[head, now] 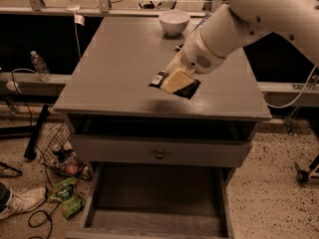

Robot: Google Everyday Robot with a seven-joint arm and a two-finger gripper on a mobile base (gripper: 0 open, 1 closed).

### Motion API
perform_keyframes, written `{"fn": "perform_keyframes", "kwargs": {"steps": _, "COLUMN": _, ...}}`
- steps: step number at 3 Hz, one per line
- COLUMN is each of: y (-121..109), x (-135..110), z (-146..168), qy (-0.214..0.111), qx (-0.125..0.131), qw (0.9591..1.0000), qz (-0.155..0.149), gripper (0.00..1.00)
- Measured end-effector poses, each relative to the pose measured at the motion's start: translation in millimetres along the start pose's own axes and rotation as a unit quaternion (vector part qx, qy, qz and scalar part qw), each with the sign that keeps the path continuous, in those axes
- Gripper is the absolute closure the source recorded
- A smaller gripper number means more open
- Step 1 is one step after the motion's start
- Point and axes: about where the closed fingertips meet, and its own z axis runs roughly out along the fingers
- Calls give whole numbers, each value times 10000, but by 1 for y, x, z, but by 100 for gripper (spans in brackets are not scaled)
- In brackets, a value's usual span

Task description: Place rxbar chocolate into middle drawer

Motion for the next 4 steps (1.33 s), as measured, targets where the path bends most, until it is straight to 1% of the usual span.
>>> {"fn": "perform_keyframes", "kwargs": {"steps": 1, "y": 4, "x": 2, "z": 0, "qy": 42, "qx": -74, "qw": 9999, "qz": -75, "gripper": 100}}
{"fn": "perform_keyframes", "kwargs": {"steps": 2, "y": 9, "x": -2, "z": 5, "qy": 72, "qx": -211, "qw": 9995, "qz": -214, "gripper": 100}}
{"fn": "perform_keyframes", "kwargs": {"steps": 3, "y": 44, "x": 0, "z": 6, "qy": 4, "qx": -429, "qw": 9977, "qz": -520, "gripper": 100}}
{"fn": "perform_keyframes", "kwargs": {"steps": 4, "y": 79, "x": 17, "z": 23, "qy": -61, "qx": -814, "qw": 9938, "qz": -754, "gripper": 100}}
